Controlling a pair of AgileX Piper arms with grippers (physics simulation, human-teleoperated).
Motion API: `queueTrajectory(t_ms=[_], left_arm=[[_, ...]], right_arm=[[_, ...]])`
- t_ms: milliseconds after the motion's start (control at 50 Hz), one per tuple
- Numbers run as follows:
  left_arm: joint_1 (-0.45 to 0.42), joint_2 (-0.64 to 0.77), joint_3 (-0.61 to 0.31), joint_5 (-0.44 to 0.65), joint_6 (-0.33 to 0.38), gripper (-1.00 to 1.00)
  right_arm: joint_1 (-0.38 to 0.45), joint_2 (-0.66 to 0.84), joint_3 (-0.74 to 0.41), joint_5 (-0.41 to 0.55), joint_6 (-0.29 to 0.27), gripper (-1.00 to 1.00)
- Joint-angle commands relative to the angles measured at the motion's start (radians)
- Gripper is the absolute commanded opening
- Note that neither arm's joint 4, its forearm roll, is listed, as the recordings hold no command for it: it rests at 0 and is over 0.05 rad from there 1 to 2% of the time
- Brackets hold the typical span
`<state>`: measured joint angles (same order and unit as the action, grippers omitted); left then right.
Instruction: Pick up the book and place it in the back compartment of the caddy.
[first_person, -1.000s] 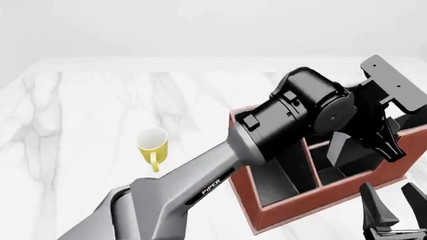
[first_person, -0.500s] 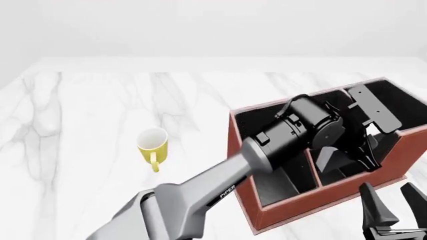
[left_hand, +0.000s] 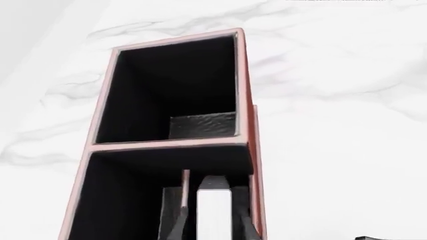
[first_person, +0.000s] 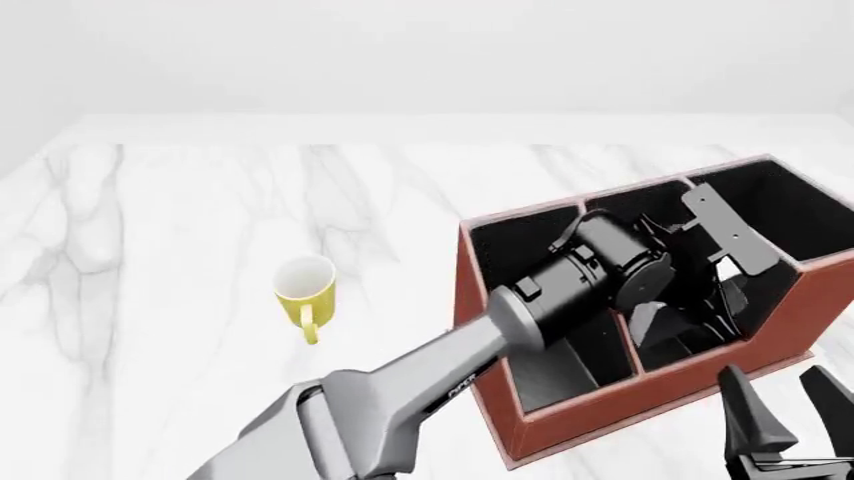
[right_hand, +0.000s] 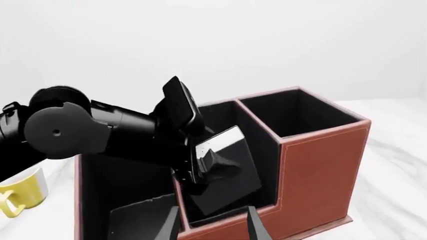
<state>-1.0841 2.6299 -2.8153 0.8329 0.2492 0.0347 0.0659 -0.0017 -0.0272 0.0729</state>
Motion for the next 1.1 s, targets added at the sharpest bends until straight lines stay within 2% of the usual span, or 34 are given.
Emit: queueTrajectory(t_ms=[20,140,240,360,480,540,620,640,680,720,760,800,840,860,900,920,940,980,1000,1040,1060,1100], left_arm=[[0.021,0.005,-0.014,-0.034,0.02,1.0],[0.009,-0.038,0.022,-0.045,-0.003,1.0],[0.013,-0.158,0.242,-0.159,-0.014,1.0],[0.006,-0.265,0.383,-0.225,-0.022,1.0],[0.028,-0.332,0.359,-0.189,-0.007,1.0],[0.062,-0.316,0.237,-0.101,0.013,1.0],[0.092,-0.358,0.17,-0.034,0.025,1.0],[0.094,-0.374,0.172,-0.027,0.021,1.0],[0.092,-0.456,0.274,-0.053,0.038,1.0],[0.123,-0.464,0.248,-0.049,0.041,1.0],[0.127,-0.532,0.333,-0.078,0.047,1.0],[0.144,-0.541,0.342,-0.082,0.059,1.0],[0.158,-0.608,0.436,-0.133,0.065,1.0],[0.18,-0.669,0.541,-0.199,0.102,1.0],[0.206,-0.705,0.604,-0.237,0.098,1.0],[0.207,-0.748,0.694,-0.274,0.127,1.0],[0.211,-0.775,0.745,-0.299,0.133,1.0],[0.248,-0.81,0.81,-0.35,0.146,1.0],[0.248,-0.843,0.85,-0.369,0.121,1.0],[0.252,-0.885,0.929,-0.402,0.145,1.0],[0.252,-0.886,0.931,-0.403,0.145,1.0],[0.27,-0.956,1.039,-0.463,0.157,1.0]], right_arm=[[0.0,0.001,0.0,-0.002,0.001,1.0],[0.0,0.002,0.0,-0.003,-0.002,1.0],[-0.001,0.004,0.0,-0.005,-0.004,1.0],[-0.003,0.007,0.0,-0.008,-0.005,1.0],[-0.003,0.01,0.0,-0.01,-0.006,1.0],[-0.003,0.007,0.0,-0.007,-0.007,1.0],[-0.004,-0.003,0.0,0.003,-0.008,1.0],[-0.003,-0.002,0.0,0.002,-0.008,1.0],[-0.004,0.0,0.0,-0.001,-0.009,1.0],[-0.004,0.007,0.0,-0.007,-0.008,1.0],[-0.005,0.017,0.0,-0.017,-0.009,1.0],[-0.005,0.016,0.0,-0.016,-0.009,1.0],[-0.005,0.02,0.001,-0.02,-0.01,1.0],[-0.005,0.022,0.0,-0.021,-0.01,1.0],[-0.005,0.023,0.001,-0.022,-0.013,1.0],[-0.003,0.014,0.001,-0.015,-0.016,1.0],[-0.003,0.013,0.001,-0.014,-0.017,1.0],[-0.002,0.011,0.0,-0.013,-0.017,1.0],[-0.002,0.011,0.0,-0.013,-0.018,1.0],[-0.002,0.011,0.0,-0.013,-0.019,1.0],[-0.002,0.011,0.0,-0.013,-0.019,1.0],[-0.003,0.004,0.0,-0.006,-0.02,1.0]])
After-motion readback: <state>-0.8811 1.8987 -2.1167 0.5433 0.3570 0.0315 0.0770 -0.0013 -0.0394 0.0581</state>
